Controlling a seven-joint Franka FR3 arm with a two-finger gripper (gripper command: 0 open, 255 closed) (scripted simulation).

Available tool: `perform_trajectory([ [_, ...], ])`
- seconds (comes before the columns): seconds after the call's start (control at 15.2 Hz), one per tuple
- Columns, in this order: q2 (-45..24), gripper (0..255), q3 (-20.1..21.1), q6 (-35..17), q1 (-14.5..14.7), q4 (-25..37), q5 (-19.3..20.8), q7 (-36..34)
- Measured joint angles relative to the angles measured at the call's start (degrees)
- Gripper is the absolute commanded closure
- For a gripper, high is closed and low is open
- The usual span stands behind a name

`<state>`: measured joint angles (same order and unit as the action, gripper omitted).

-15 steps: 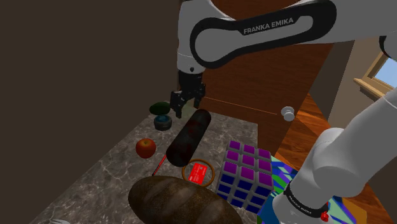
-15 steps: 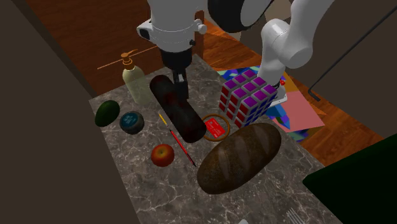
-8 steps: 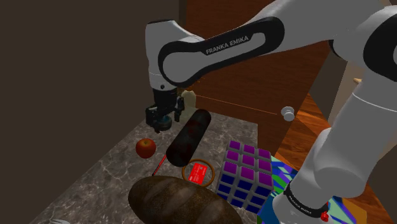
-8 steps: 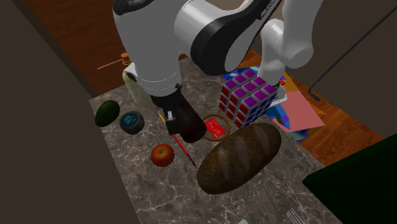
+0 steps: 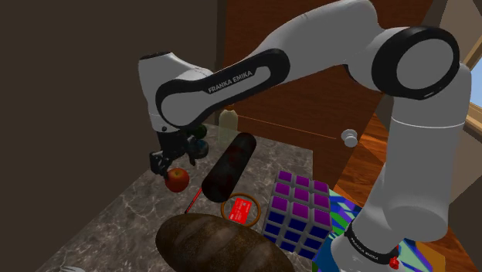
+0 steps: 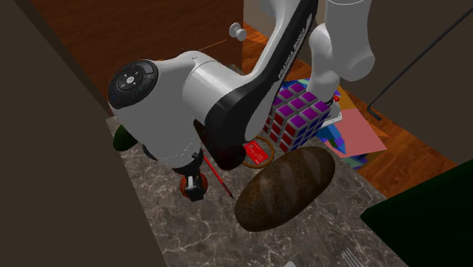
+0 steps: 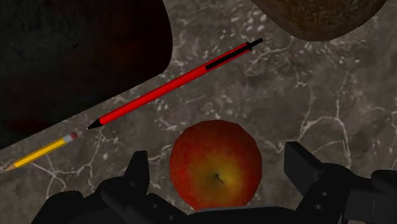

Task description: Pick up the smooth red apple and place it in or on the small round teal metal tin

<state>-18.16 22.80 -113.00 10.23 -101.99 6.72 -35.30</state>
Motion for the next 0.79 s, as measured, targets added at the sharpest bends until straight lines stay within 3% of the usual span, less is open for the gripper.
perform_trajectory([
  [0.79, -2.77, 0, -0.43, -4.96, 0.50, -2.57, 1.26, -1.06],
])
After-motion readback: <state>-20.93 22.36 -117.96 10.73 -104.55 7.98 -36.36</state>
